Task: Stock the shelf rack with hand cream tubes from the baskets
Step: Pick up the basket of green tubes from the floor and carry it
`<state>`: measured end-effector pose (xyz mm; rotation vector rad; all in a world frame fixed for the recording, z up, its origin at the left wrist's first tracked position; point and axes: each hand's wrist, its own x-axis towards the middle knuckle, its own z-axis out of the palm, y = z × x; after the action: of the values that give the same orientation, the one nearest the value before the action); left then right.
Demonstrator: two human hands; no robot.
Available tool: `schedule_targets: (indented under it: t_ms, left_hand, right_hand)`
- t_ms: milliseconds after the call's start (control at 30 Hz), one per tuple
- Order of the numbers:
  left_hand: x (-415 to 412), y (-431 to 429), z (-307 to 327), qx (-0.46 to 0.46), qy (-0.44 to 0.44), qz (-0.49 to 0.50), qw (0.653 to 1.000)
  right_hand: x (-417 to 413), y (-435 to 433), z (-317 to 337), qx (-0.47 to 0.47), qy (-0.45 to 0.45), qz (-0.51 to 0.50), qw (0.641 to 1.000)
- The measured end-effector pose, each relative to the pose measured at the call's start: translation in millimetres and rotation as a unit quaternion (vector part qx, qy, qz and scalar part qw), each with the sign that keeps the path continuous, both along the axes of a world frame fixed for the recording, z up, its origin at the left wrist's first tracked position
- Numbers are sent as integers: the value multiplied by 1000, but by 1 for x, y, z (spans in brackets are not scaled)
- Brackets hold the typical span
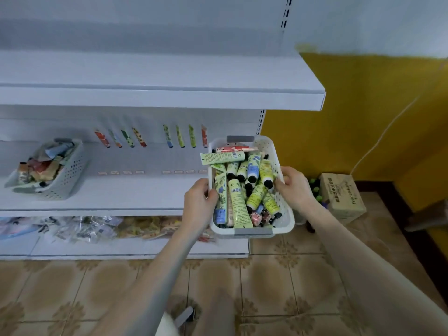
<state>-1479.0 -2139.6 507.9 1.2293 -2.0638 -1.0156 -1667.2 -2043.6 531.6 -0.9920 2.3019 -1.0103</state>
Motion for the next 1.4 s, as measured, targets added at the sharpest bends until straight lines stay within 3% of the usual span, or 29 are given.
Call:
schedule_targets:
  t_ms: [300,600,967,1400]
  left_hand:
    - [-40,-37,-21,9,0,-1,1000]
    - [-80,-88,-83,-11,10,-19,1000]
    - [-101,-135,-171,-11,19,-41,999]
    - [-106,-155,-216,-36,46,-45,997]
  right_hand:
    - [-36,-33,-19,-5,-33,-2,999]
    - [-69,-78,-81,-13,-22,-25,999]
    - [-88,-124,-172,-3,13,-28,1000]
    - [-104,-152,-224,-9,73,-15,997]
